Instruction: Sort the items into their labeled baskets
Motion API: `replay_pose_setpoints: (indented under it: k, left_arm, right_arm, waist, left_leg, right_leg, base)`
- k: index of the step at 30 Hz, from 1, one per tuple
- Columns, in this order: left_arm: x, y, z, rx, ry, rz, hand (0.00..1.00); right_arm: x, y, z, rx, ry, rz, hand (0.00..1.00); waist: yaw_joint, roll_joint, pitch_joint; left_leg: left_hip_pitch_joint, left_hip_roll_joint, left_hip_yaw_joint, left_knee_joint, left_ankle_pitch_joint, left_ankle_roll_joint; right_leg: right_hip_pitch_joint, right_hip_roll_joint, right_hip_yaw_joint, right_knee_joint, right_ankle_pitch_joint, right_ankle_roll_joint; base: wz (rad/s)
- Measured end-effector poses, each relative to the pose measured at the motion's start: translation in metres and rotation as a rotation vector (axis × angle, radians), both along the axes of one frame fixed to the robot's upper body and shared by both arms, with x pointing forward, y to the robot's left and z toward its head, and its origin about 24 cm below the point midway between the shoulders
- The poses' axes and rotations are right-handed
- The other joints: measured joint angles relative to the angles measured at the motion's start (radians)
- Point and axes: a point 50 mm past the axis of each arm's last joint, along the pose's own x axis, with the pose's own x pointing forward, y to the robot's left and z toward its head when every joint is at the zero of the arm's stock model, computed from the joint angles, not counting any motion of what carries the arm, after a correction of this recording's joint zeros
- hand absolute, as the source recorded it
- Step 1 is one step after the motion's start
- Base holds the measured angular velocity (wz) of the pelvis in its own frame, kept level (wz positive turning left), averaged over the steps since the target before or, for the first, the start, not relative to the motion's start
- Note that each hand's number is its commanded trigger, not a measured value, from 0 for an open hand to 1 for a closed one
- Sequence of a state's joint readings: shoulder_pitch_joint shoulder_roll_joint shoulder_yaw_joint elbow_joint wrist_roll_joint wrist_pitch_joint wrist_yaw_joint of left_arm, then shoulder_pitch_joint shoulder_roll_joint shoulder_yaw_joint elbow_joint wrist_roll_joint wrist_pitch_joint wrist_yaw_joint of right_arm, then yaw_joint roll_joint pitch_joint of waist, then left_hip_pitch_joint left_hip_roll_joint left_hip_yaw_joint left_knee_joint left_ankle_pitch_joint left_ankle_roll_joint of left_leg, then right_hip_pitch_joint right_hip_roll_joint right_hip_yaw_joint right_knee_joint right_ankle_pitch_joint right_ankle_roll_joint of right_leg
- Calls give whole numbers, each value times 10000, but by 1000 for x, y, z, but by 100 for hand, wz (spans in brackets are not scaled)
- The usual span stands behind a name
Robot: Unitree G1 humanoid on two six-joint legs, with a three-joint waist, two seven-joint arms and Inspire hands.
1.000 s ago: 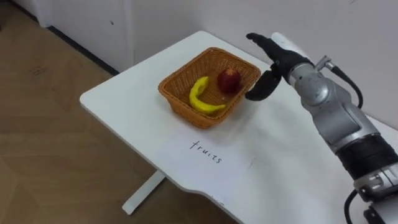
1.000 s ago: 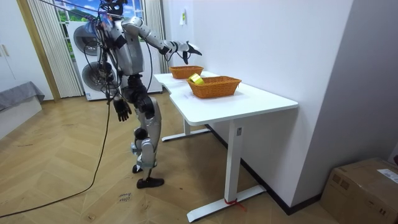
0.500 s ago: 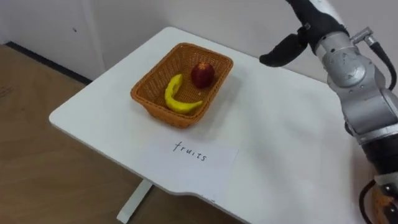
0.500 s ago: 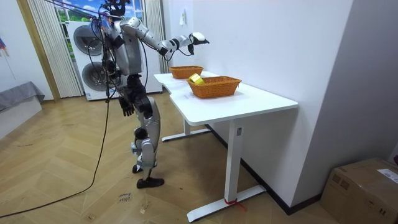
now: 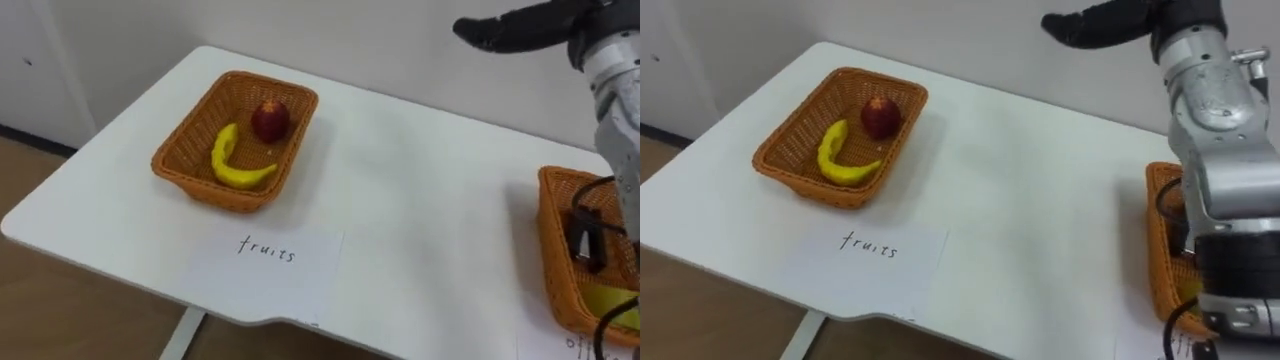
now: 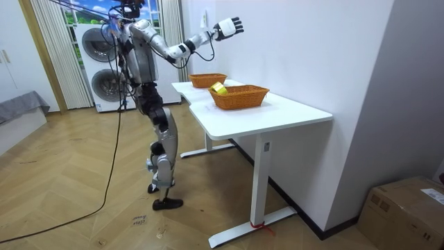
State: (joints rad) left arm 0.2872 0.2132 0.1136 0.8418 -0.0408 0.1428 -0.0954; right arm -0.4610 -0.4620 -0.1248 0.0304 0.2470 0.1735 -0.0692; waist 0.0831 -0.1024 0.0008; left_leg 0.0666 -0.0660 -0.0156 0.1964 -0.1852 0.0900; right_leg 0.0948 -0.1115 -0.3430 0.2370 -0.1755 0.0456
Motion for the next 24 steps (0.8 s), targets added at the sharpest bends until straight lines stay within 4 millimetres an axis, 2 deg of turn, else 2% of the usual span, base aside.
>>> replay_pose_setpoints:
  k: [2, 4, 8, 10, 12, 16, 20, 24]
  left_arm:
    - [1, -1, 0, -49, -75, -53, 0]
    - [1, -3, 0, -113, -123, -96, 0]
    - [3, -4, 0, -376, -343, -151, 0]
    - [2, -3, 0, -396, -369, -73, 0]
    - [0, -2, 0, -382, -380, -25, 0]
    - [-4, -2, 0, -470, -357, 176, 0]
    - [-9, 5, 2, -271, -400, 634, 0]
    - [-16, 6, 1, -93, -319, 941, 0]
  right_arm:
    - [-8, -6, -5, 158, -53, -168, 0]
    - [-10, -8, -9, 441, -18, -181, 0]
    - [-14, -20, -6, 937, -250, -626, 0]
    - [-16, -25, -4, 1086, -368, -899, 0]
    - [-19, -30, 0, 1303, -601, -1139, 0]
    - [-25, -43, 10, 2091, -1130, -1396, 0]
    - [-37, -59, 23, 2769, -1937, -1868, 0]
    - [-47, -74, 21, 3006, -2187, -2671, 0]
  waist:
    - [-135, 49, -22]
    - [-304, 153, -79]
    - [-708, 372, -96]
    - [-817, 412, -109]
    - [-858, 368, -115]
    - [-1111, 185, -155]
    - [-1356, 84, -120]
    - [-1553, 73, -105]
  left_leg:
    - [-1, 27, 56, 23, -40, 8]
    - [-11, 57, 178, 9, -57, 11]
    - [70, 79, 451, -95, -73, 33]
    - [164, 112, 547, -184, -72, 30]
    - [328, 184, 757, -321, -74, -11]
    - [332, 232, 871, -302, -91, -38]
    - [332, 229, 975, -357, -93, -33]
    - [321, 310, 1179, -359, -138, -46]
  right_leg:
    - [-14, 41, 88, -46, 43, 13]
    - [-58, 92, 247, -151, 111, 12]
    - [-131, 106, 477, -153, 132, 21]
    - [-138, 130, 572, -123, 131, 21]
    - [-147, 236, 865, -120, 138, 3]
    - [-197, 289, 945, -137, 139, -5]
    - [-244, 309, 1103, -177, 149, -18]
    - [-289, 400, 1247, -287, 255, -54]
  base:
    - [-19]
    - [-22]
    - [-19]
    - [-20]
    - [-29]
    - [-10]
    - [-9]
    - [-12]
